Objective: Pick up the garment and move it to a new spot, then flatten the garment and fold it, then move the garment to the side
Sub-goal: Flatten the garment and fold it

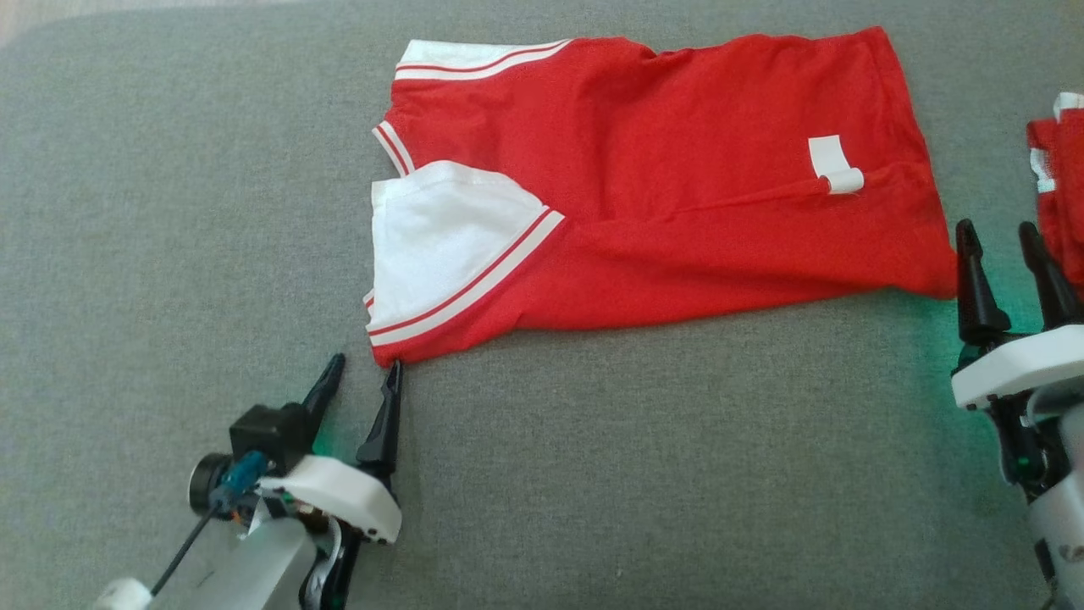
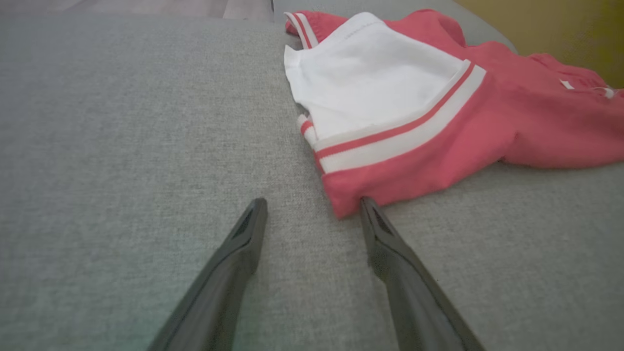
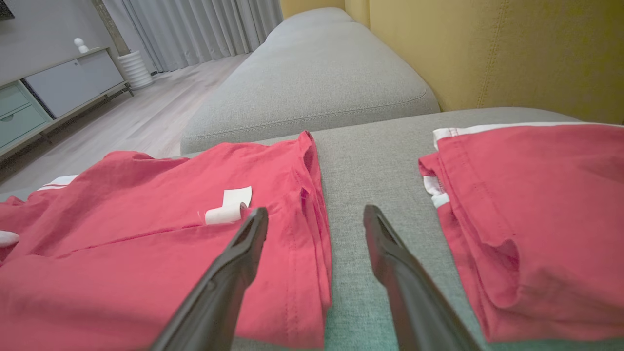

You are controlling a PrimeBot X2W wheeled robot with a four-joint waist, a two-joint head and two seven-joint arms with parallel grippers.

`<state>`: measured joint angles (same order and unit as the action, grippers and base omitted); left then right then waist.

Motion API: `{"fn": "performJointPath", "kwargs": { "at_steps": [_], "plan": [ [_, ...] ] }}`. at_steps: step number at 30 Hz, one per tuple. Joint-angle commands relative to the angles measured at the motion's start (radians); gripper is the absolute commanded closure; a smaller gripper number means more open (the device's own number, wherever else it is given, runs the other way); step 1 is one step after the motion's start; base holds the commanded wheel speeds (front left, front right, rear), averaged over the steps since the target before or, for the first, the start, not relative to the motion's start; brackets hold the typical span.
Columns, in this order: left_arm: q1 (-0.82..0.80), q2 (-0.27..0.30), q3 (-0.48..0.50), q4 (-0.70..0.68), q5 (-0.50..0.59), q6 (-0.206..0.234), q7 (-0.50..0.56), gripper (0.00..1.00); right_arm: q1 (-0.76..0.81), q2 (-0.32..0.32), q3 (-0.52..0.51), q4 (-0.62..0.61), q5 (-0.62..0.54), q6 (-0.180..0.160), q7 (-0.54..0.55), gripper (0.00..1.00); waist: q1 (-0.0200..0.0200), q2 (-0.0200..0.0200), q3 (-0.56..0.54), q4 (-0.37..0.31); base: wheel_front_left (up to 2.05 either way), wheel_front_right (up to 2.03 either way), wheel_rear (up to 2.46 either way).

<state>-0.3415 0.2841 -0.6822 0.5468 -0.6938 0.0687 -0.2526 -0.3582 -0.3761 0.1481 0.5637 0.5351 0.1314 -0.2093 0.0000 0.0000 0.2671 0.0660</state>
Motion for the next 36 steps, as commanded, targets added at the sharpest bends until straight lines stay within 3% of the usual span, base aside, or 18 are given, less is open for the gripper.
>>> {"fn": "performJointPath", "kwargs": {
  "at_steps": [1,5,6,7,9,17,18,20,36],
  "plan": [
    [-0.045,0.009,0.041,-0.007,0.007,-0.006,-0.009,0.0,-0.017,-0.014,0.012,-0.027,-0.01,-0.001,0.002,0.0,0.0,0.0,0.004,0.0,0.0,0.0,0.0],
    [-0.072,-0.019,0.052,0.045,0.023,-0.035,-0.009,0.0,-0.023,-0.015,0.002,-0.006,-0.021,-0.001,0.027,0.0,0.0,0.0,0.012,0.006,0.0,0.0,0.0],
    [-0.08,-0.026,0.058,0.05,0.03,-0.043,-0.009,0.13,-0.025,-0.014,-0.002,0.003,-0.024,-0.001,0.037,0.0,0.0,0.0,0.014,0.01,0.0,0.0,0.0],
    [-0.083,-0.033,0.065,0.056,0.035,-0.052,-0.009,0.52,-0.027,-0.012,-0.007,0.014,-0.027,-0.001,0.048,0.0,0.0,0.0,0.015,0.012,0.0,0.0,0.0],
    [-0.092,-0.046,0.068,0.069,0.052,-0.074,-0.009,1.0,-0.032,-0.009,-0.022,0.04,-0.035,-0.001,0.071,0.0,0.0,0.0,0.016,0.02,0.0,0.0,0.0],
    [-0.101,-0.075,0.107,0.076,0.137,-0.115,-0.009,1.0,-0.036,0.007,-0.05,0.11,-0.07,-0.001,0.156,0.0,0.0,0.0,0.008,0.051,0.0,0.0,0.0],
    [-0.096,-0.074,0.115,0.069,0.15,-0.117,-0.009,1.0,-0.033,0.01,-0.048,0.114,-0.07,-0.001,0.17,0.2,0.0,0.0,0.005,0.053,0.0,0.0,0.0],
    [-0.082,-0.071,0.129,0.05,0.177,-0.124,-0.009,1.0,-0.026,0.012,-0.046,0.117,-0.068,-0.001,0.189,1.0,0.0,0.0,-0.005,0.057,0.0,0.0,0.0],
    [0.195,0.012,0.173,-0.132,0.273,-0.136,-0.003,1.0,0.182,-0.018,-0.06,0.017,-0.015,-0.001,0.198,1.0,0.0,0.0,-0.162,0.048,0.0,0.0,0.0]
  ]
}}
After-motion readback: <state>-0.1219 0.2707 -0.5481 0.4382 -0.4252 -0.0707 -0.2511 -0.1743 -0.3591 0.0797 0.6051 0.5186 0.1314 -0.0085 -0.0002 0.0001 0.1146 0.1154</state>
